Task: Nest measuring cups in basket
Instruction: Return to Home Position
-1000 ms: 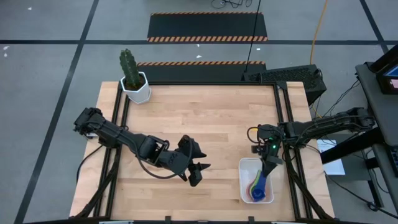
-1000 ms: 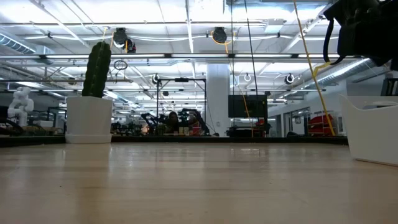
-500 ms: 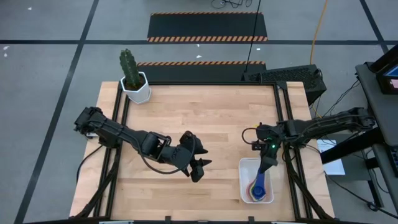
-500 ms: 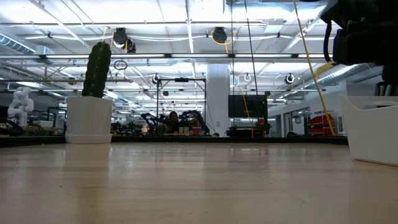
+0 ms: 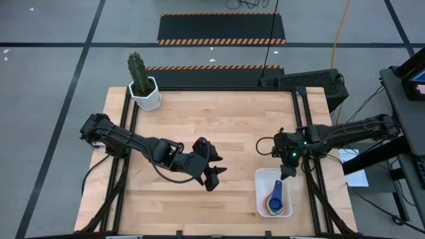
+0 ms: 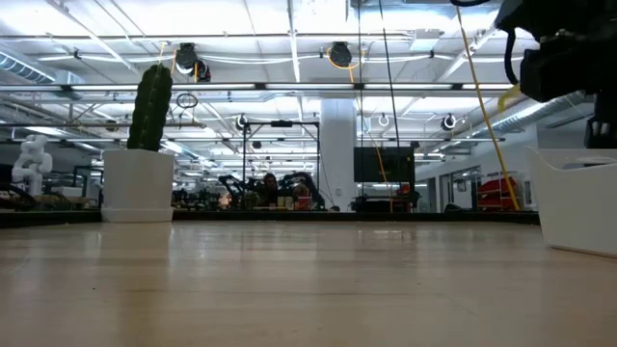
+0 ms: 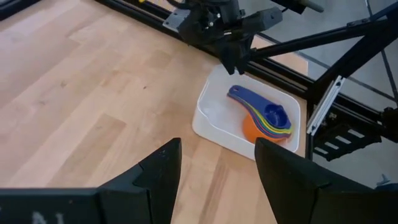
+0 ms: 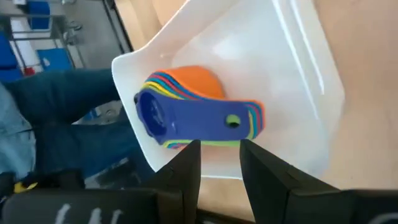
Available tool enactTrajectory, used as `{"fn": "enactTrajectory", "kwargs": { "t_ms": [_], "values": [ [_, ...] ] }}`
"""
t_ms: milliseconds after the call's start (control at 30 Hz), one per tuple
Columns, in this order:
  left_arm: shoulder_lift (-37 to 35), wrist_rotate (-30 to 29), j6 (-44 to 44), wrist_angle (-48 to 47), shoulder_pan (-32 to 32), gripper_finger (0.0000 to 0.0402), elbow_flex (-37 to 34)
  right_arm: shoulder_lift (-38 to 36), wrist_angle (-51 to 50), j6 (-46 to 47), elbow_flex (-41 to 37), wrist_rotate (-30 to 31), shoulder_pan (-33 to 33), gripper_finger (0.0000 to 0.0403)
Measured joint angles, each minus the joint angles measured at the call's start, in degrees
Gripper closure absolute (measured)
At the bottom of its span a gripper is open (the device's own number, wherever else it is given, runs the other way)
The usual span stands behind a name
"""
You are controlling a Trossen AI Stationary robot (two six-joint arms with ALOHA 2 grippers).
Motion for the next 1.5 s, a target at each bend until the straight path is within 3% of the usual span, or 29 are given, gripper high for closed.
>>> {"fn": "enactTrajectory", "kwargs": {
  "t_ms": [267,433,600,767,933,1033,1267,1500],
  "values": [
    [0.0,-0.2,8.8,-0.5,0.6,0.0195,0.0,-3.4,-2.4,-3.2,7.4,8.2,0.0,0.03],
    [-0.1,-1.4,11.8,-1.0,0.9,0.0201,0.0,-7.0,3.3,-6.8,7.8,15.7,0.0,0.0338],
    [-0.2,-1.6,5.0,-5.2,1.7,0.0266,0.0,-9.6,9.9,-7.3,7.8,23.4,0.0,0.0397],
    [-0.2,-1.7,8.2,-8.1,1.7,0.038,0.0,-10.7,10.7,-15.2,7.8,29.0,0.0,0.0381],
    [-0.3,-1.3,10.3,-6.6,3.1,0.0386,-1.1,-10.8,13.0,-30.7,7.8,31.7,-0.3,0.0388],
    [-0.3,-1.2,10.6,-1.0,3.0,0.0394,-4.1,-11.0,16.0,-38.5,7.8,31.5,-0.5,0.04],
    [-0.3,0.3,15.0,19.8,1.6,0.0393,-15.7,-11.3,25.6,-35.6,6.1,34.8,-0.9,0.0402],
    [-4.4,3.1,19.4,36.4,2.0,0.0393,-29.6,-12.3,39.1,-44.1,-0.7,36.2,-1.4,0.0402]
  ]
}}
